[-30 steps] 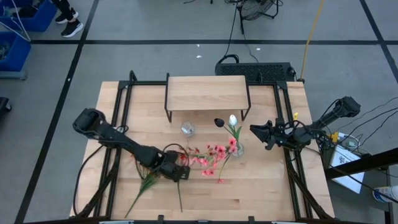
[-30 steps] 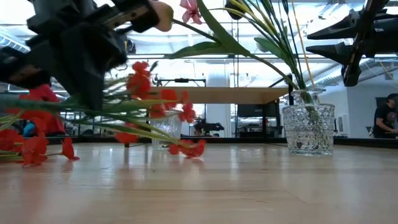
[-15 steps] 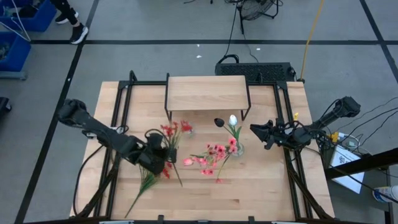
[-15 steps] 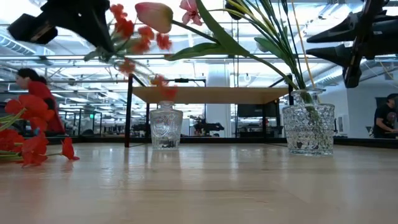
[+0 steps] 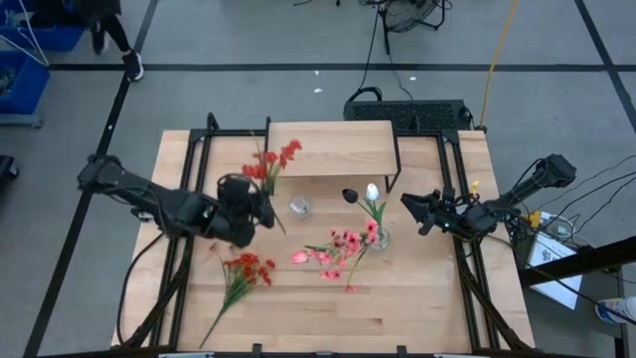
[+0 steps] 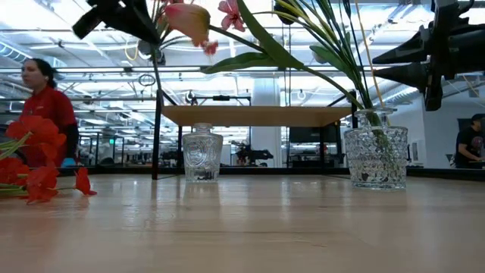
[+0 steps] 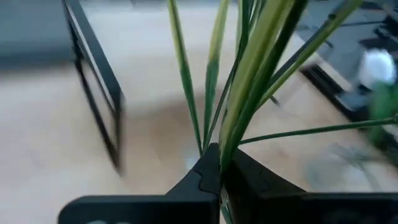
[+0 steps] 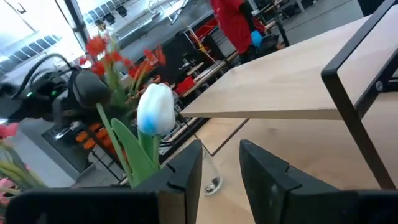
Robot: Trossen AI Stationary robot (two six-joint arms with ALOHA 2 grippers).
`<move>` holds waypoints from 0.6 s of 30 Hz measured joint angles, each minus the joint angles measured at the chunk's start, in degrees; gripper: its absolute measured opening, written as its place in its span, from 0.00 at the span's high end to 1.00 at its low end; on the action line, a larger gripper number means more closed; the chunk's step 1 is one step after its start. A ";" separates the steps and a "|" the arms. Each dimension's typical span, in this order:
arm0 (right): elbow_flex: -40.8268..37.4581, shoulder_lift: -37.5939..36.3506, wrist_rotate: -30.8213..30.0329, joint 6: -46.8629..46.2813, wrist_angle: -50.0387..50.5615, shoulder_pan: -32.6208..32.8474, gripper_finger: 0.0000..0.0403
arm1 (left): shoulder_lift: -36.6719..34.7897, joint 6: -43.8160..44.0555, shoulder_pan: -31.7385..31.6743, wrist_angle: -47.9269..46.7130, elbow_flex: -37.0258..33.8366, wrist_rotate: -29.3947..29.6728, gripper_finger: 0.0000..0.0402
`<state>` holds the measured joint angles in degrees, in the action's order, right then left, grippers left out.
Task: Pick and place flowers into a vace then onto a shelf
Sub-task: Put the right orange flowers into the left transparent vase
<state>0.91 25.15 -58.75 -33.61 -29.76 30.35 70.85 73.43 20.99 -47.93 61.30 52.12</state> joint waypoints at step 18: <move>0.00 0.00 -3.93 -0.22 0.11 0.00 0.75 | -1.94 -44.51 -20.47 25.45 0.02 -7.61 0.97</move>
<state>0.91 25.14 -62.68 -33.82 -29.65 30.35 68.92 28.91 0.52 -22.48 61.32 44.50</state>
